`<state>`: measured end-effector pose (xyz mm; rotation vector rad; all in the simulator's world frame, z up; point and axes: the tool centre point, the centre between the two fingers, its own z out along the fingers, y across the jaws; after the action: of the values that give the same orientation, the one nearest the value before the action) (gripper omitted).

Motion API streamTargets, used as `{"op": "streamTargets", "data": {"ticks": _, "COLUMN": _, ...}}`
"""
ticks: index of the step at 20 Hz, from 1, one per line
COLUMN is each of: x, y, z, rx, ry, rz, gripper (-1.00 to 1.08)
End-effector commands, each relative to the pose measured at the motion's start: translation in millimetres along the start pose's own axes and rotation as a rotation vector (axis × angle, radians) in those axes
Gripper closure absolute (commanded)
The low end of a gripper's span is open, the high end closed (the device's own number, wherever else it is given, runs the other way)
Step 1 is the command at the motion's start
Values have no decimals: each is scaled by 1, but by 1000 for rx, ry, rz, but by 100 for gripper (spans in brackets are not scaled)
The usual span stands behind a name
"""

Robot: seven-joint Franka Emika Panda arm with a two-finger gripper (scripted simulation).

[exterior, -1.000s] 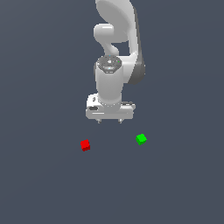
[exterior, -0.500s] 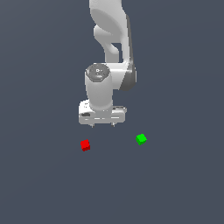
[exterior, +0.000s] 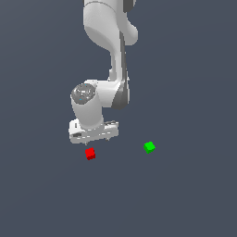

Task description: Stack the red cube on top of the green cube.

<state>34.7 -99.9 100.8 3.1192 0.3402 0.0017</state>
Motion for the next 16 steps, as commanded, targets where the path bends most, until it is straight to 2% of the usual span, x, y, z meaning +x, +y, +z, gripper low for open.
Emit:
{"op": "streamTargets", "data": {"ticks": 1, "x": 4, "y": 13, "z": 9, "rx": 1, "ry": 0, "rz": -36, "gripper": -92}}
{"op": "streamTargets", "data": {"ticks": 8, "x": 15, "y": 39, "z": 25, "rx": 4, "ry": 0, "rz": -103, "gripper": -92}}
{"op": "streamTargets", "data": {"ticks": 16, "x": 20, "y": 48, "z": 32, "rx": 4, "ry": 0, "rz": -129, "gripper": -92}}
